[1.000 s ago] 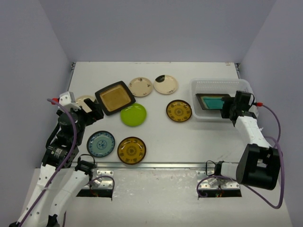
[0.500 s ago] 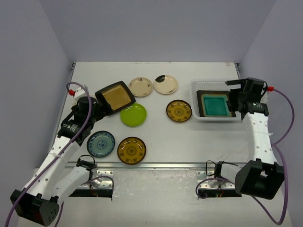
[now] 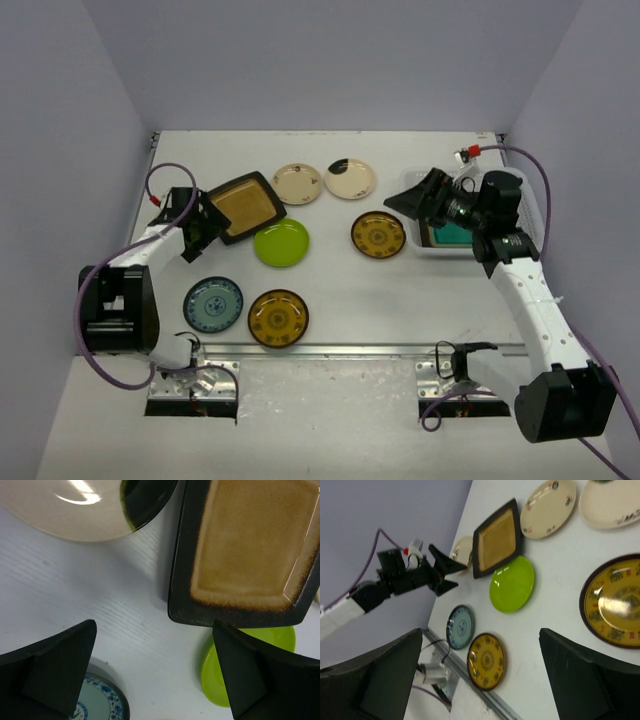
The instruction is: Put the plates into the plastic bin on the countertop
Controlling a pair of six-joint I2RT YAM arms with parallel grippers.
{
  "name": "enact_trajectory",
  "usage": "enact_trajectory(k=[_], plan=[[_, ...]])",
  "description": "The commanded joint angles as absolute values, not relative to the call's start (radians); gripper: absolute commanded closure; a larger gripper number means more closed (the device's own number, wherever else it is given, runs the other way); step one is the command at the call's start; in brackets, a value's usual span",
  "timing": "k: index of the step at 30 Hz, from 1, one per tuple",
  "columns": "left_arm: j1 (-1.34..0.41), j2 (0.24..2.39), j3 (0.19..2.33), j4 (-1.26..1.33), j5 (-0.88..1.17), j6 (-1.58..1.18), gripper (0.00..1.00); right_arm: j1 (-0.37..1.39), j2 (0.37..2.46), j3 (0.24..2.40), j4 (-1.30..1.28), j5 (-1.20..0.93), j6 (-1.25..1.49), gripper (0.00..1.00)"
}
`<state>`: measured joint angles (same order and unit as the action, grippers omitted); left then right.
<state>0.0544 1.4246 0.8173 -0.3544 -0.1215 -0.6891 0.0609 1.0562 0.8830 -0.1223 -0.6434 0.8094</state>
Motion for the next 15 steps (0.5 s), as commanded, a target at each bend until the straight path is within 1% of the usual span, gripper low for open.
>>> enact_trajectory(k=[1,7,9,11,13,14,15], plan=[[0.050,1.505,0.884,-0.202,-0.065,-0.686,0.00,0.062,1.037,0.761,0.016,-0.826,0.733,0.01],[0.054,1.601,0.919,-0.171,-0.093,-0.687,0.00,0.064,1.009,0.701,0.003,-0.833,0.686,0.01],[0.054,1.633,0.923,-0.150,-0.104,-0.689,0.02,0.064,0.995,0.697,0.007,-0.847,0.689,0.01],[0.056,1.670,0.935,-0.142,-0.108,-0.689,0.08,0.064,0.984,0.695,0.015,-0.861,0.698,0.01],[0.059,1.701,0.939,-0.124,-0.094,-0.686,0.10,0.064,0.971,0.693,0.026,-0.869,0.706,0.01],[0.059,1.712,0.939,-0.117,-0.088,-0.683,0.13,0.064,0.968,0.693,0.029,-0.870,0.707,0.01],[0.058,1.725,0.939,-0.101,-0.074,-0.677,0.19,0.064,0.960,0.692,0.034,-0.871,0.711,0.01]])
